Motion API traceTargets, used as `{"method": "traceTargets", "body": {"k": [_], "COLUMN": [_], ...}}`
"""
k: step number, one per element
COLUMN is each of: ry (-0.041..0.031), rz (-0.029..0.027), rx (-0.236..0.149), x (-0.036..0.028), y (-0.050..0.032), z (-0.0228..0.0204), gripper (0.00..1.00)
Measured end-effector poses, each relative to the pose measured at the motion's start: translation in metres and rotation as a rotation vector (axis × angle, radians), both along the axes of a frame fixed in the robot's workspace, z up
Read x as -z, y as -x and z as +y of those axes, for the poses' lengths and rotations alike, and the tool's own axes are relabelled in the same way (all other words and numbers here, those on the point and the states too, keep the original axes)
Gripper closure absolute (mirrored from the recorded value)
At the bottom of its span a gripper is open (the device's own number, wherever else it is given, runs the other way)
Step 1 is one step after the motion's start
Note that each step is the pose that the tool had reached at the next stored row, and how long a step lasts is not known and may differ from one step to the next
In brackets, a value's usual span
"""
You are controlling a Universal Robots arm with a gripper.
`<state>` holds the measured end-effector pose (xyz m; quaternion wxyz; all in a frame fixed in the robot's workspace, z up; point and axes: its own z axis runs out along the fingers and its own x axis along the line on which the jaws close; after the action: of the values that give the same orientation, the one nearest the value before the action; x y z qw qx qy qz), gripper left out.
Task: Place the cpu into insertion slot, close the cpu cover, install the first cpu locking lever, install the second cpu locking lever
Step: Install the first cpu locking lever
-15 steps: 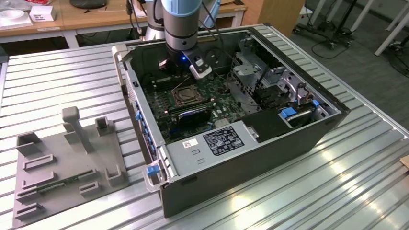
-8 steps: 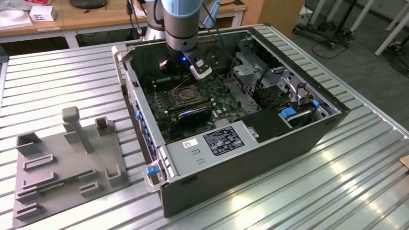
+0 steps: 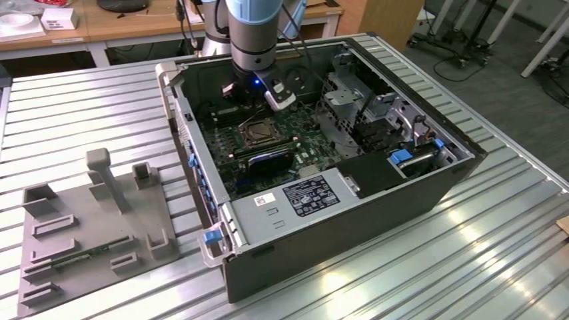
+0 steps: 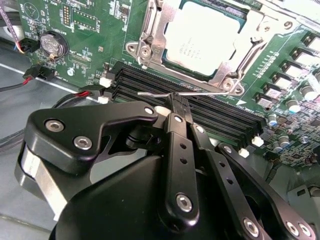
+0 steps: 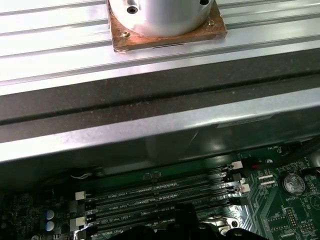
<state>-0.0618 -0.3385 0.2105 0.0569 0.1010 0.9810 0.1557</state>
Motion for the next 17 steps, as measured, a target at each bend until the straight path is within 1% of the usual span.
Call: {"method": "traceTargets", "body": {"k": [6, 12, 17], "ry": [0.0002, -0.0002, -0.0001], "rz": [0.0001, 0.0001, 0.0001], "rx": [0.0, 0.0, 0.0], "x": [0.0007, 0.0041, 0.0047], "y": [-0.0003, -0.0003, -0.0004], "z": [0.0007, 0.0006, 0.0006], "gripper": [0.89, 0.89, 0.89]}}
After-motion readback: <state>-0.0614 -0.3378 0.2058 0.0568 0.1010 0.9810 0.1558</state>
